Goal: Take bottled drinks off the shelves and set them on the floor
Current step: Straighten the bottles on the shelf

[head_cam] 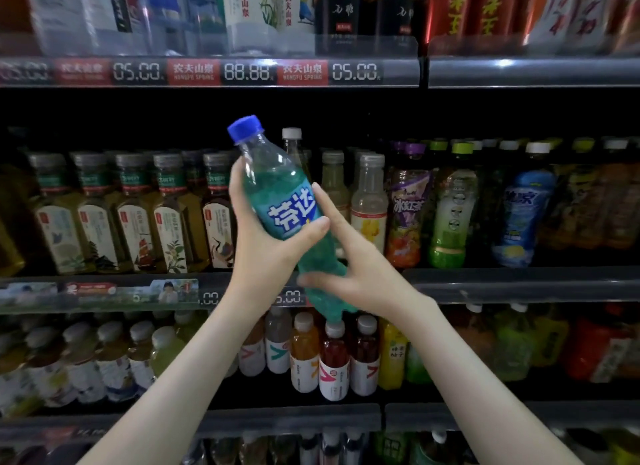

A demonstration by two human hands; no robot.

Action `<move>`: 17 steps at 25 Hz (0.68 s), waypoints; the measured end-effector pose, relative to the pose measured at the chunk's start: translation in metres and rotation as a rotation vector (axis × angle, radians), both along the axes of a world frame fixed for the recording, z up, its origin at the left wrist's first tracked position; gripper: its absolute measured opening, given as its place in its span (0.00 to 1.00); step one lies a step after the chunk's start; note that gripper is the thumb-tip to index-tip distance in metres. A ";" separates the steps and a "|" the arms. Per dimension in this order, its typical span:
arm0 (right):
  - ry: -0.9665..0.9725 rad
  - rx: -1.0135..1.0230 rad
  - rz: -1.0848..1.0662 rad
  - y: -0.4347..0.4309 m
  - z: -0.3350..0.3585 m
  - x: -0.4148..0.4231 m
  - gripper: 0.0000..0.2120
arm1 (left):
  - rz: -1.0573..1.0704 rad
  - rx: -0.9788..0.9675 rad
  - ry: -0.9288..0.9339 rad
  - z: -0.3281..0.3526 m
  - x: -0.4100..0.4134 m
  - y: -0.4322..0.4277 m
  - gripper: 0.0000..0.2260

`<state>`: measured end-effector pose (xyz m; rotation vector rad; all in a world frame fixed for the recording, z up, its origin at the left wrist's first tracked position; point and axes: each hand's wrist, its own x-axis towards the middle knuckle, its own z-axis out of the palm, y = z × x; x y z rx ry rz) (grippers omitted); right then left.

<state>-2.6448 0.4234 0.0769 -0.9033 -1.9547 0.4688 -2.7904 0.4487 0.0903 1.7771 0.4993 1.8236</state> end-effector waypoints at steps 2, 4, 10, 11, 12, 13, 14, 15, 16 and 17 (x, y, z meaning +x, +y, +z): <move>0.058 -0.033 -0.024 -0.020 -0.009 -0.001 0.48 | -0.121 -0.113 0.045 -0.001 0.007 -0.015 0.44; 0.116 -0.055 -0.136 -0.043 -0.018 0.008 0.49 | -0.222 -0.162 0.236 -0.006 0.017 -0.028 0.46; 0.224 -0.104 -0.535 -0.133 -0.057 0.075 0.53 | -0.454 -0.163 0.683 -0.013 0.096 -0.076 0.45; 0.239 -0.120 -0.572 -0.147 -0.058 0.091 0.53 | -0.461 -0.162 0.681 -0.012 0.115 -0.087 0.45; 0.251 -0.129 -0.604 -0.162 -0.058 0.112 0.54 | -0.463 -0.156 0.672 -0.013 0.137 -0.100 0.44; 0.258 -0.136 -0.624 -0.175 -0.057 0.131 0.54 | -0.459 -0.151 0.655 -0.014 0.159 -0.111 0.45; 0.261 -0.144 -0.635 -0.187 -0.056 0.151 0.53 | -0.457 -0.150 0.631 -0.015 0.181 -0.121 0.45; 0.267 -0.151 -0.652 -0.198 -0.054 0.173 0.53 | -0.463 -0.148 0.610 -0.017 0.205 -0.131 0.45; 0.272 -0.144 -0.676 -0.207 -0.054 0.196 0.53 | -0.461 -0.139 0.595 -0.019 0.230 -0.140 0.45; 0.267 -0.125 -0.704 -0.218 -0.054 0.224 0.53 | -0.457 -0.126 0.585 -0.021 0.261 -0.150 0.46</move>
